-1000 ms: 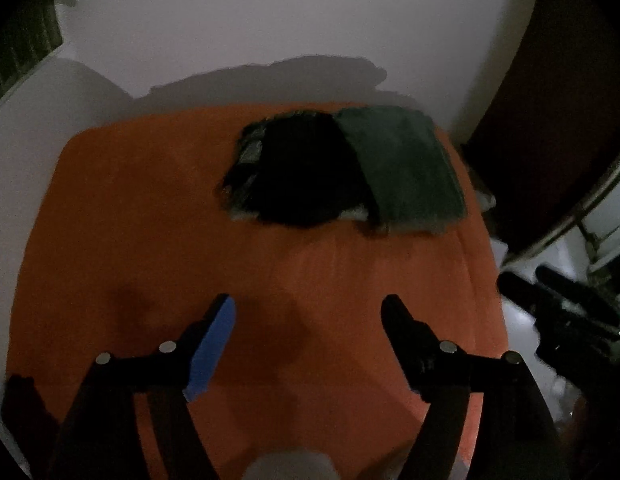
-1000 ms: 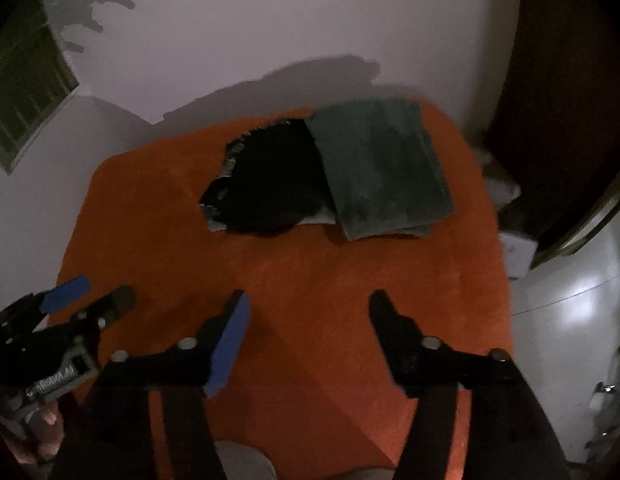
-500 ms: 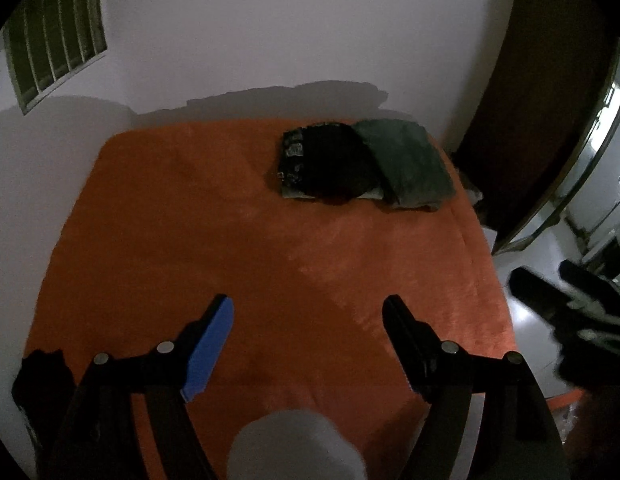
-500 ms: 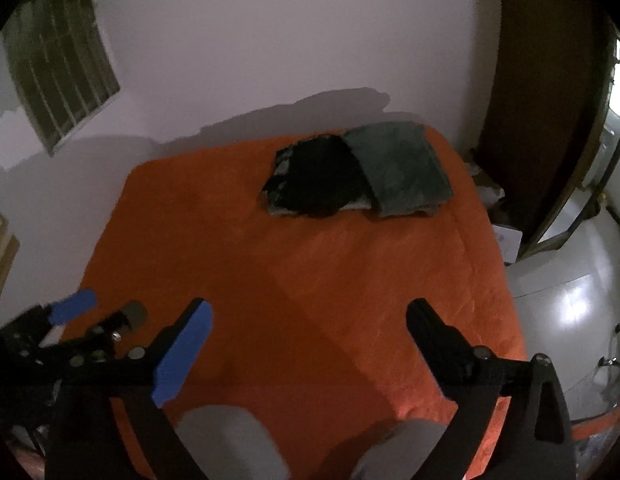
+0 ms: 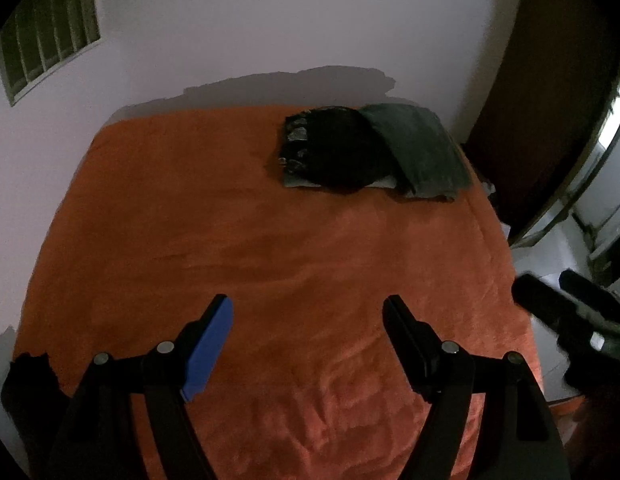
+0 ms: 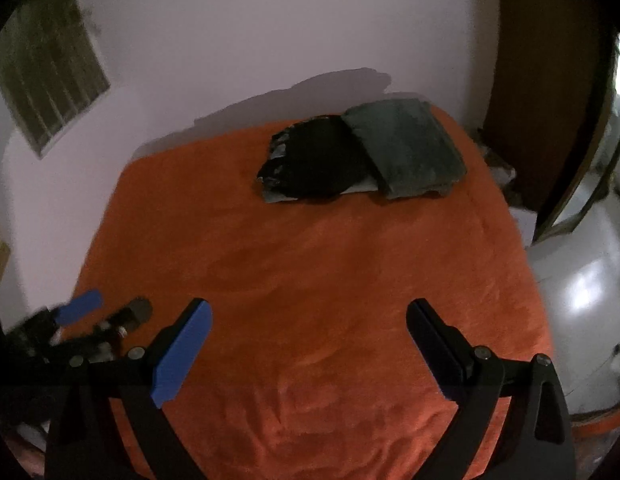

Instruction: Fold clothes

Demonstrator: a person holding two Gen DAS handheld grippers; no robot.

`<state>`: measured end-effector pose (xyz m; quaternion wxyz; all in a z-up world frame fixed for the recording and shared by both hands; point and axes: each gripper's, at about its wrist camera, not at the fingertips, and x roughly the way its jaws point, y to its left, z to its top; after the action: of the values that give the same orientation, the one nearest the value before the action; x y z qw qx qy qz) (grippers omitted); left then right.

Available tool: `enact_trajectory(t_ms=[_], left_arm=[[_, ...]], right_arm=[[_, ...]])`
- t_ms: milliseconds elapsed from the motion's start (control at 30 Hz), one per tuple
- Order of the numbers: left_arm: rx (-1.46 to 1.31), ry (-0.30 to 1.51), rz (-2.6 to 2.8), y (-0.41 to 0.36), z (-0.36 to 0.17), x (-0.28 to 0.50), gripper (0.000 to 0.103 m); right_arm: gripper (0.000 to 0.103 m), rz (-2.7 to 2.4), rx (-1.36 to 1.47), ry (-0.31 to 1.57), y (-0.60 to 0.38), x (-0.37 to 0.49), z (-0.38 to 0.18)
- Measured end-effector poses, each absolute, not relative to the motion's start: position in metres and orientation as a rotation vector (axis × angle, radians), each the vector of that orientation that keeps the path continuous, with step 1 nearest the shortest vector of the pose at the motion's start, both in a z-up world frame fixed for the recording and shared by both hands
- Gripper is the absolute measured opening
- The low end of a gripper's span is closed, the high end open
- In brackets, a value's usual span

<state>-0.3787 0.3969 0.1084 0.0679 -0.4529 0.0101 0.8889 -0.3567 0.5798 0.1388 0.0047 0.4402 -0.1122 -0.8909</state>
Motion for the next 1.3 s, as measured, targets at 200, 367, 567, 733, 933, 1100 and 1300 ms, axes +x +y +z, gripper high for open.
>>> enact_trajectory(t_ms=[200,367,567,733,933,1100,1300], left_arm=[[-1.316,0.045,2.681,0.400,0.053,-0.341,0.078],[-1.375,-0.025,2.626,0.387,0.010,-0.287,0.078],[-1.507,-0.038,2.559,0.379,-0.025,-0.255,0.078],[-1.501,0.000,2.586,0.368,-0.031,-0.244,0.078],[-1.442,-0.004,2.634,0.347,-0.021,-0.239,0.078],[-1.447,-0.025,2.686,0.333,-0.022,-0.241,0.078],[-1.496,-0.023,2.654,0.335,-0.038,-0.252,0.078]], right_arm=[[0.098,-2.790,1.320,-0.255,0.575,-0.335,0.088],[0.098,-2.796,1.330,-0.178,0.569,-0.276,0.049],[0.102,-2.824,1.392,-0.171,0.564,-0.243,0.015],[0.102,-2.833,1.408,-0.146,0.553,-0.235,-0.005],[0.102,-2.785,1.391,-0.173,0.538,-0.240,-0.013],[0.102,-2.758,1.418,-0.142,0.529,-0.242,-0.026],[0.102,-2.721,1.484,-0.163,0.525,-0.250,-0.044]])
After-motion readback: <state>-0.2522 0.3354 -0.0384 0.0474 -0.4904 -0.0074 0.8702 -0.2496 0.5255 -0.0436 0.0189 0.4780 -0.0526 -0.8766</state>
